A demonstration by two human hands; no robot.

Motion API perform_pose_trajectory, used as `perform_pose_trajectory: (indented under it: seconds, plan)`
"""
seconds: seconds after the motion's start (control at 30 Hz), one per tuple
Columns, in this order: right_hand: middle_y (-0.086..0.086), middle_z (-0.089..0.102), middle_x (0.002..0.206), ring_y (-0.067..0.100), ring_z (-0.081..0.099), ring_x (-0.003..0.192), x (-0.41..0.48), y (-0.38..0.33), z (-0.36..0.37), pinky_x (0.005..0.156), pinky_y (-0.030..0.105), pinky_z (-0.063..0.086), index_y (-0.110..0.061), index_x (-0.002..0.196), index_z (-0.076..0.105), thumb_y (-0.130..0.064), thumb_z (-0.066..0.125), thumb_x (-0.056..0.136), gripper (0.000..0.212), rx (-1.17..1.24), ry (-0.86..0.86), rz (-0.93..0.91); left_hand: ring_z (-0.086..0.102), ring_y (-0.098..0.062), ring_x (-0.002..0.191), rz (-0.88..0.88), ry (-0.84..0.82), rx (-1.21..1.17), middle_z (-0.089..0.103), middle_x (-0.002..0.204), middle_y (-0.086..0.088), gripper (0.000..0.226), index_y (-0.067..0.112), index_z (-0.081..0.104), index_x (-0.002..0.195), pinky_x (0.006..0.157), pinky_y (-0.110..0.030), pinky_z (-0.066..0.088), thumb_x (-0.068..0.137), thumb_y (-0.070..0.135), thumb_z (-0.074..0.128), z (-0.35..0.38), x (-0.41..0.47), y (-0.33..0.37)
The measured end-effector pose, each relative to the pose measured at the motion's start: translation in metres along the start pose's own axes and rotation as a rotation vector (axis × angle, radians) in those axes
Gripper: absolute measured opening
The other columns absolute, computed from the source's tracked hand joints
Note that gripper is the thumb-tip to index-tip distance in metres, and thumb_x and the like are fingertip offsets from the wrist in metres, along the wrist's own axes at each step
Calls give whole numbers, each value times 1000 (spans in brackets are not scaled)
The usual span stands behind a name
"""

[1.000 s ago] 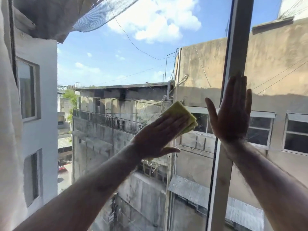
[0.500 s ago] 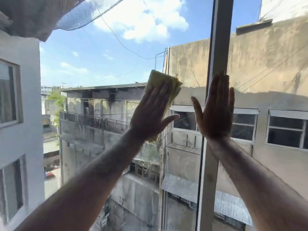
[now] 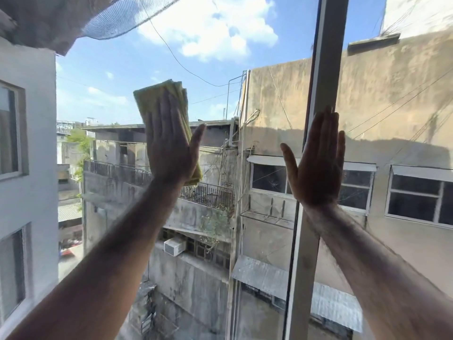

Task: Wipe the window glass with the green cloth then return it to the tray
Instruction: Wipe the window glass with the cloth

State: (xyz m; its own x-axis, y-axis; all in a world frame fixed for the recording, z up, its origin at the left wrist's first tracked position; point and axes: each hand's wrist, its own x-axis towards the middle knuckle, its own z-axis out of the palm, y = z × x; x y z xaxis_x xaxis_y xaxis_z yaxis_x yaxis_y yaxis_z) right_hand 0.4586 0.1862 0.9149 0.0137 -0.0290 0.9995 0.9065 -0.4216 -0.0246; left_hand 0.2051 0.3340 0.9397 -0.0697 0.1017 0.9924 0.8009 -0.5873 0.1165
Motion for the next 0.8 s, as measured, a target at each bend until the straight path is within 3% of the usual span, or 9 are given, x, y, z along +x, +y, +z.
perform_pose_trajectory:
  seconds: [0.13,0.2,0.27,0.43,0.53,0.6,0.73,0.8]
  plan:
    - [19,13,178,30,14,167,-1,0,0,135,53,21,0,168,14,-66,27,110,89,-9,5,-3,16,-31,163,659,-150,41,19,174,-20,95,2,15,165,131,-53,25,103,73,29,12,-55,28]
    - [18,14,178,29,13,167,-1,0,0,135,52,20,0,168,14,-67,26,110,89,-22,6,-2,18,-31,163,784,-212,64,21,173,-19,95,1,21,164,128,-54,30,102,73,36,8,-96,4]
    - [18,13,178,29,13,167,-1,-1,0,135,52,20,-1,168,14,-67,25,110,89,-25,1,3,23,-34,161,696,-181,93,26,171,-22,93,-1,28,161,127,-55,33,103,70,40,1,-118,-34]
    - [18,12,178,28,12,167,0,-1,-1,135,53,20,-1,168,13,-68,24,109,90,-25,-12,9,20,-33,162,0,-47,64,21,172,-22,90,0,17,164,134,-49,20,104,68,21,-13,-57,-67]
    - [18,14,178,29,14,167,0,-2,-2,134,53,22,-1,168,15,-68,22,109,90,-19,-6,11,20,-32,162,-93,-6,-2,20,174,-19,90,2,17,164,132,-52,23,103,68,17,-13,-1,-33]
    - [19,15,178,29,15,167,0,-1,-2,134,54,23,0,168,16,-68,22,109,90,-20,-2,7,20,-32,162,82,-33,-2,21,174,-20,91,2,17,164,132,-51,21,103,69,17,-6,9,-4]
    - [19,17,177,30,17,166,0,-1,-3,133,55,25,0,167,18,-67,24,110,89,-24,10,3,18,-33,163,665,-178,36,22,173,-21,94,1,21,164,130,-55,26,103,72,29,5,-52,17]
    - [19,16,178,29,16,167,1,-1,-3,133,55,25,0,167,17,-66,25,110,88,-23,6,2,19,-33,163,753,-213,66,23,173,-21,94,0,23,163,128,-56,30,103,70,38,3,-88,-8]
